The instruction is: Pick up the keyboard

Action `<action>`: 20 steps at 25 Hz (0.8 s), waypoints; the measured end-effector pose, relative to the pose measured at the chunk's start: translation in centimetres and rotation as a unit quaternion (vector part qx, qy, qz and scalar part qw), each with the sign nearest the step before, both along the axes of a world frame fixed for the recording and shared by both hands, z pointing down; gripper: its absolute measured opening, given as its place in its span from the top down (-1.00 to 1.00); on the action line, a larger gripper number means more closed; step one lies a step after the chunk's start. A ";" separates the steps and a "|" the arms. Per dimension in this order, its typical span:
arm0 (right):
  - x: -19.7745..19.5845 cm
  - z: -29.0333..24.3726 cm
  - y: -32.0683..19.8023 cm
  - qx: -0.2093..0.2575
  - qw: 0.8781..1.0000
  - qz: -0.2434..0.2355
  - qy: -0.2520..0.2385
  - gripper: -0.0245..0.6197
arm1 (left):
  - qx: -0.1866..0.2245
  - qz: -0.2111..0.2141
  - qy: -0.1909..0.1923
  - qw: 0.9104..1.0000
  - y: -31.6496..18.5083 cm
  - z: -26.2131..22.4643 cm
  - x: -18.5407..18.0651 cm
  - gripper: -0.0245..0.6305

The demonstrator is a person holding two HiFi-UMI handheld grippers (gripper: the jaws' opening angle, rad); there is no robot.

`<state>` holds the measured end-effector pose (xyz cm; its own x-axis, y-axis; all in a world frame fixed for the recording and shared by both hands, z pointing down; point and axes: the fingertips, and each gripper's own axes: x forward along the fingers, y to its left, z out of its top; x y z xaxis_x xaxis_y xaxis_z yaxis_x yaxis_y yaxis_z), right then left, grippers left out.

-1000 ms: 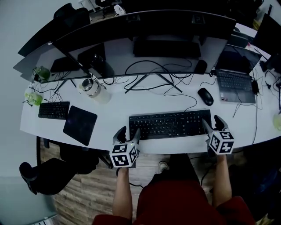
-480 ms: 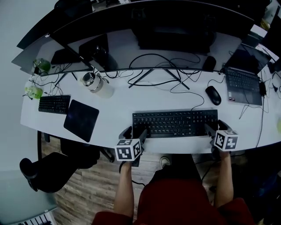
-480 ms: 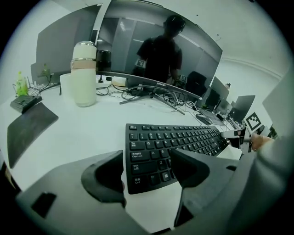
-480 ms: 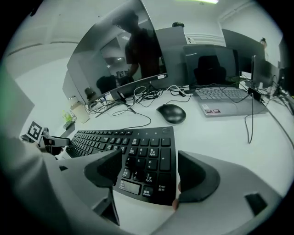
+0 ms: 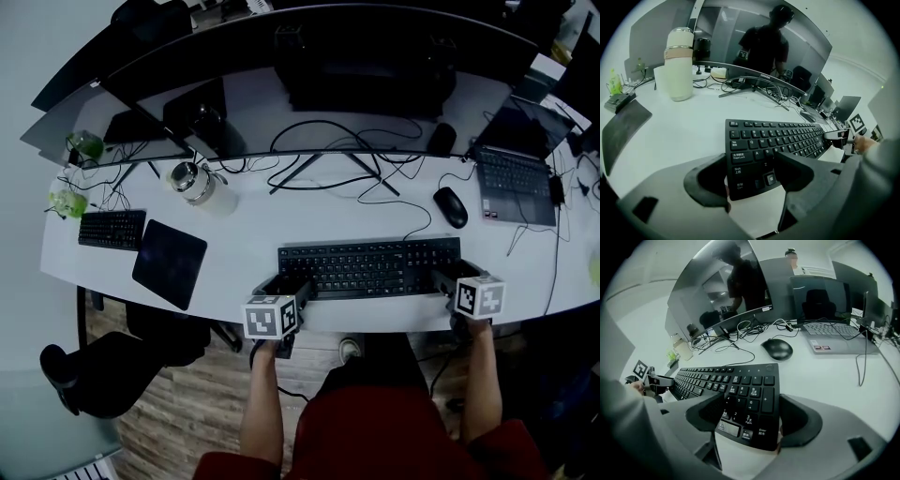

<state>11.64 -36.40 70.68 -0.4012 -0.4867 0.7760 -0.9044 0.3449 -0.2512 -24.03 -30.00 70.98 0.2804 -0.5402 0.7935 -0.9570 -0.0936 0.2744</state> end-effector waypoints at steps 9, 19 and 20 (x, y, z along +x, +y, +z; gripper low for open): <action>0.3 0.4 0.8 0.010 1.000 0.013 -0.004 -0.17 | 0.013 -0.006 -0.015 1.000 0.6 -0.2 0.0 -0.01; 0.0 -3.5 1.4 0.078 0.997 0.017 -0.025 -0.17 | 0.076 -0.009 -0.031 0.997 0.9 -4.4 -0.3 -0.01; -0.1 -4.3 1.3 0.091 0.995 0.017 -0.028 -0.17 | 0.087 -0.010 -0.034 0.996 0.8 -5.2 -0.4 -0.01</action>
<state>11.53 -35.14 66.40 -0.4223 -0.6312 0.6506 -0.9026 0.3588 -0.2377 -24.43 -29.24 65.77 0.2180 -0.6765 0.7035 -0.9748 -0.1155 0.1909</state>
